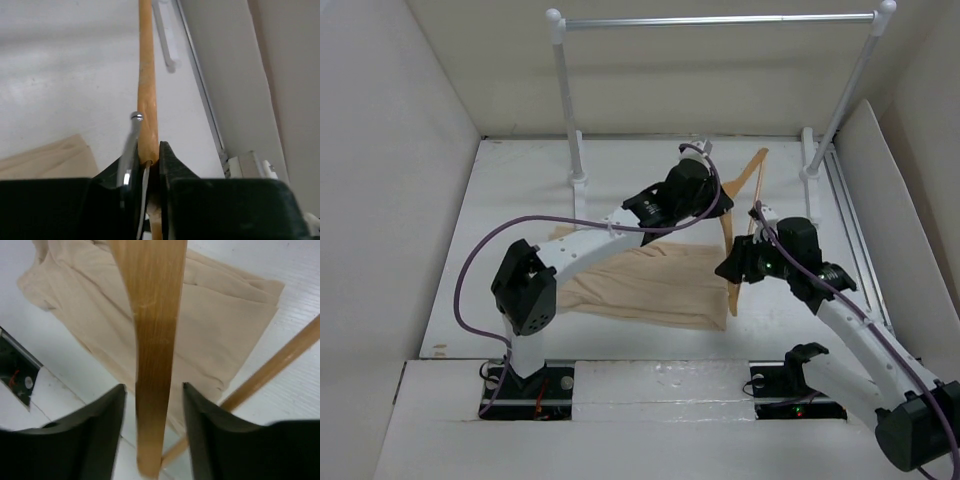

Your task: Place the trousers on the hanger

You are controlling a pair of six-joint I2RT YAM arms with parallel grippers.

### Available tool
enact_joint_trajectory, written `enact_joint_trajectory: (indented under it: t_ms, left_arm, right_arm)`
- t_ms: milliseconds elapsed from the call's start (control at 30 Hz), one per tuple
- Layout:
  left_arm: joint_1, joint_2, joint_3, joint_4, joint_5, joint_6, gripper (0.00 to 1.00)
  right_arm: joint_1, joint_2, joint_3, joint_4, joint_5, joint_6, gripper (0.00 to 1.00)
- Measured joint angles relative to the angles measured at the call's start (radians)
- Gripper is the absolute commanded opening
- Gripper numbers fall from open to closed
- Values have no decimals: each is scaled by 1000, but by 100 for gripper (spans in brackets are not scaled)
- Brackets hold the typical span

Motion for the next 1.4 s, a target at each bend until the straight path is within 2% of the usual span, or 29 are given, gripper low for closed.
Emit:
enact_joint_trajectory:
  t_ms: [67, 100, 167, 300, 333, 367, 400, 433, 467, 500, 567, 633, 700, 733, 833, 1000, 1200, 1400]
  left_arm:
    - [-14, -7, -32, 13, -5, 19, 0]
    - [-18, -13, -58, 15, -6, 21, 0]
    - [-21, -34, -130, 36, -5, 9, 0]
    - [-38, -105, -314, 64, -19, -31, 0]
    - [-50, -122, -358, 75, -29, -47, 0]
    - [-54, -126, -370, 88, -36, -68, 0]
    - [-76, -144, -418, 90, -37, -74, 0]
    - [-90, -152, -447, 113, -37, -90, 0]
    - [-103, -157, -472, 133, -38, -105, 0]
    - [-113, -158, -493, 152, -37, -119, 0]
    - [-122, -158, -526, 186, -33, -148, 0]
    - [-121, -156, -550, 213, -32, -179, 0]
    - [-121, -145, -563, 240, -39, -208, 0]
    - [-121, -137, -564, 250, -48, -219, 0]
    - [-131, -113, -565, 275, -81, -251, 0]
    - [-143, -79, -566, 317, -127, -300, 0]
    - [-145, -45, -566, 363, -146, -322, 0]
    - [-145, -45, -585, 378, -154, -333, 0]
  right_arm:
    - [8, -25, -4, -35, -6, -6, 74]
    - [9, -42, -2, -49, -8, -16, 77]
    - [12, -65, 7, -115, -4, -53, 81]
    - [-20, -94, 69, -193, -3, -108, 80]
    - [-34, -91, 76, -199, -8, -122, 72]
    - [-45, -87, 76, -201, -15, -138, 57]
    - [-53, -82, 76, -208, -19, -143, 57]
    - [-56, -72, 71, -207, -23, -149, 52]
    - [-58, -62, 61, -203, -28, -158, 31]
    - [-58, -50, 47, -198, -32, -164, 22]
    - [-61, -22, 10, -177, -41, -161, 16]
    - [-63, 13, -21, -161, -42, -161, 18]
    - [-65, 64, -37, -140, -44, -164, 33]
    - [-63, 93, -43, -119, -44, -166, 45]
    - [-53, 177, -64, -51, -42, -170, 58]
    - [-45, 292, -102, 36, -10, -171, 61]
    - [-45, 350, -115, 111, 60, -170, 62]
    - [-18, 382, -157, 223, 71, -150, 54]
